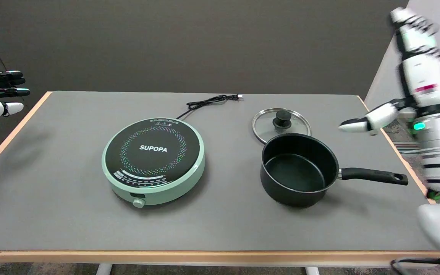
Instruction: Pick up the soup pot.
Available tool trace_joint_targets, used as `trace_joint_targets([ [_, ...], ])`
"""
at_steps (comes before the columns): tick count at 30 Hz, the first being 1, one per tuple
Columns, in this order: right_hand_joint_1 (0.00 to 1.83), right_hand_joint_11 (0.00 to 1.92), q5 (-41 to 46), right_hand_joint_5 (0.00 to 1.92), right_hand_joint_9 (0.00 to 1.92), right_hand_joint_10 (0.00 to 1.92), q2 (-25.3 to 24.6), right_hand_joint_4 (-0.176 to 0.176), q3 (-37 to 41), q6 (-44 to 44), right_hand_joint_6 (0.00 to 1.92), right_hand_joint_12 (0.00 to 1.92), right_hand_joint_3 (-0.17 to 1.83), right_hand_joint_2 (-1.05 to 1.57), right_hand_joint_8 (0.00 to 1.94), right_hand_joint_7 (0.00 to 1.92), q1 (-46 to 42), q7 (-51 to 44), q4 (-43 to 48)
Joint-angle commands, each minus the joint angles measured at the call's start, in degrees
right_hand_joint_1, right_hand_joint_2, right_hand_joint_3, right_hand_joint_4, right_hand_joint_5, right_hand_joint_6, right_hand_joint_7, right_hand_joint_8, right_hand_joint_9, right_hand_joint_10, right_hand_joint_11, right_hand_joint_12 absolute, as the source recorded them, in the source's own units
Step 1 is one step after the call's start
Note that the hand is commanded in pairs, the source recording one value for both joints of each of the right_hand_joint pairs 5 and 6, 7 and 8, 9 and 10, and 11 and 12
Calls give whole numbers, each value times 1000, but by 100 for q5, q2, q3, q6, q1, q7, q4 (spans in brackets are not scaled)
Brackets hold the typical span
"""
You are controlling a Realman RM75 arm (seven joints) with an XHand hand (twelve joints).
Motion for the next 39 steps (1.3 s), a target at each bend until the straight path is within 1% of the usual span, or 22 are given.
trace_joint_targets([
  [1,1160,62,-270,62,62,62,-2255,-54,-1166,-738,62,62,685,-315,62,62,-297,-3570,1240],
  [5,1153,40,799,40,40,40,-2247,-37,-1301,140,40,40,794,-277,40,40,-809,-4544,1223],
  [8,1155,34,1199,34,34,34,-2143,-35,-1405,720,34,34,858,-291,34,34,-1141,-5124,1214],
  [10,1158,32,1558,32,32,32,-2035,-35,-1488,1324,32,32,878,-302,32,32,-1489,-5501,1193],
  [15,1160,29,2086,29,29,29,-1820,-28,-1788,2697,29,29,938,-336,29,29,-2001,-5739,950],
  [19,1157,28,2331,28,28,28,-1661,-26,-2123,3426,28,28,964,-343,28,28,-2196,-5765,618],
  [24,1155,28,2721,28,28,28,-1649,-25,-2437,3931,28,28,985,-348,28,28,-2251,-5765,59],
  [27,1155,28,2931,28,28,28,-1591,-25,-2611,4026,28,28,990,-350,28,28,-2172,-5765,-245],
  [31,1156,28,3253,28,28,28,-1444,-25,-2770,4039,28,28,991,-351,28,28,-2001,-5765,-589],
  [36,1161,27,3982,27,27,27,-1118,-25,-3013,3944,27,27,990,-347,27,27,-1741,-5771,-1098],
  [39,1165,27,4201,27,27,27,-978,-25,-3091,3892,27,27,982,-338,27,27,-1685,-5915,-1166],
])
